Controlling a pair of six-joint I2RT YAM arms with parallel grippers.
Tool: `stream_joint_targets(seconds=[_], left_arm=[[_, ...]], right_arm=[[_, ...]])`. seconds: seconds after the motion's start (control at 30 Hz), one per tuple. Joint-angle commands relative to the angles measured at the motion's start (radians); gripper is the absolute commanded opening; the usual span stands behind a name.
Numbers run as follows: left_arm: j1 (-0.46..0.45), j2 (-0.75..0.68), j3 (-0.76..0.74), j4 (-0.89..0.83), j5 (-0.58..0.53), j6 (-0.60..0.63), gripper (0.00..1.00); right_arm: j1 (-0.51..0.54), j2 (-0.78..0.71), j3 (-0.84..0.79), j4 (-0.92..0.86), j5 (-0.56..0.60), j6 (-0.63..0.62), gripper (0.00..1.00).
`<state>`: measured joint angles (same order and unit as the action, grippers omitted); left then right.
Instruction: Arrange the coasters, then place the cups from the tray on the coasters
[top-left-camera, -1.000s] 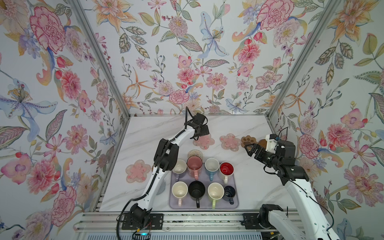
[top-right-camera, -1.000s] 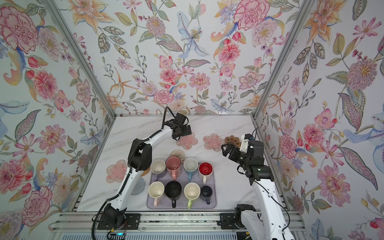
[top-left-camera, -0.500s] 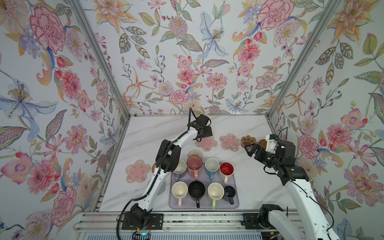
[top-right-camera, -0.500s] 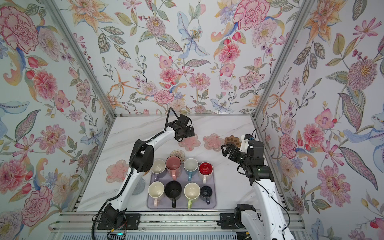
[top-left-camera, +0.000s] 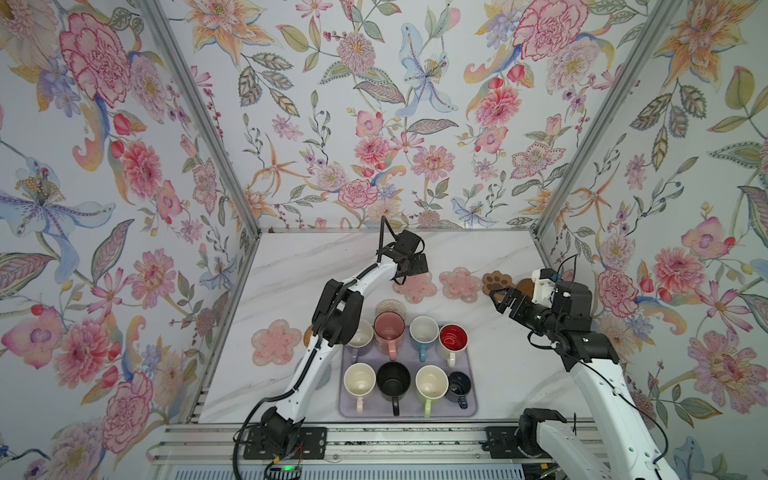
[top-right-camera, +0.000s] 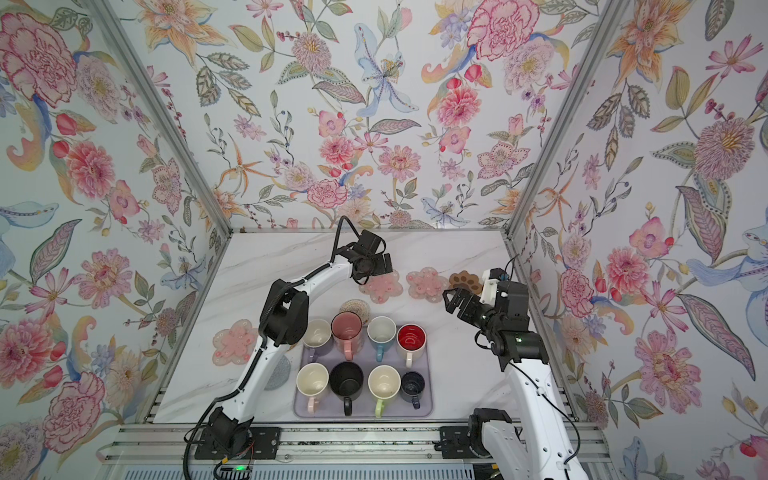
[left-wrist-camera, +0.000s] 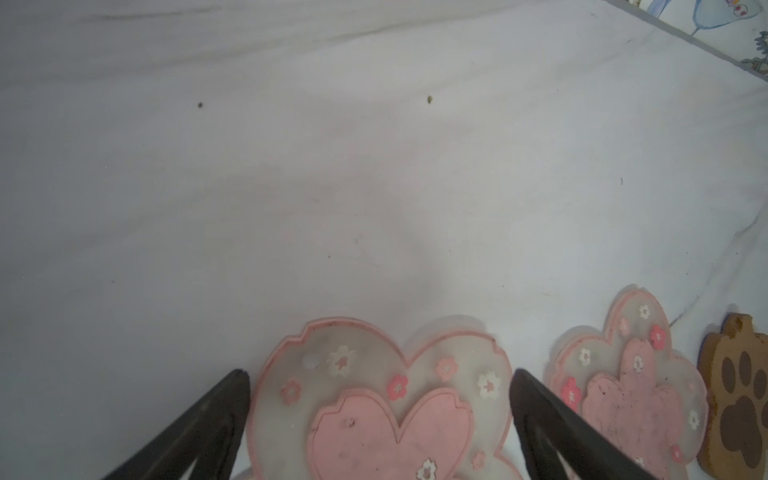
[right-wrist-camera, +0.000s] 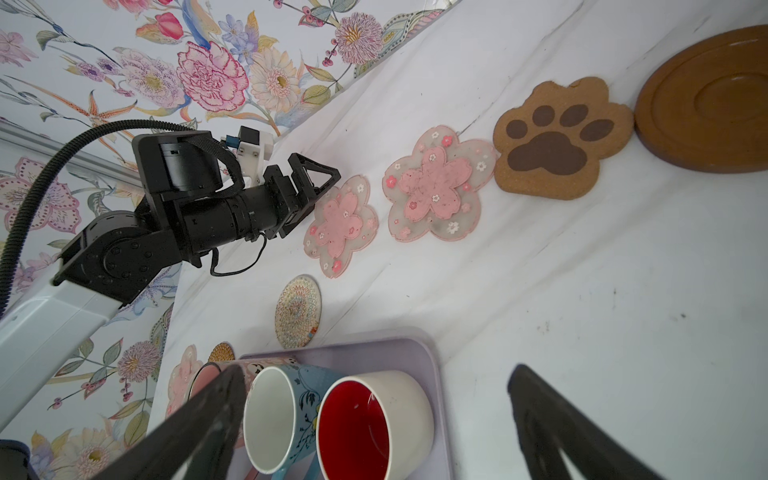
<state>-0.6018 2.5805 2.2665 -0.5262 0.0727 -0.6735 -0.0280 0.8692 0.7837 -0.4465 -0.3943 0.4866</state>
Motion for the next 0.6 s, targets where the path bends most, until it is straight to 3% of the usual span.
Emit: stream_joint_targets(seconds=[0.0,0.57], left_arm=[[-0.023,-0.026,-0.027,-0.026,0.041,-0.006,0.99],[-0.038,-0.035,-0.014,0.001,0.064,-0.012,0.99]], right_arm=[[-0.004,-0.017,-0.003,-0.011,-0.014,0.005,0.99],[-0.007,-0.026,-0.011,-0.013,-0.017,0.004,0.99]])
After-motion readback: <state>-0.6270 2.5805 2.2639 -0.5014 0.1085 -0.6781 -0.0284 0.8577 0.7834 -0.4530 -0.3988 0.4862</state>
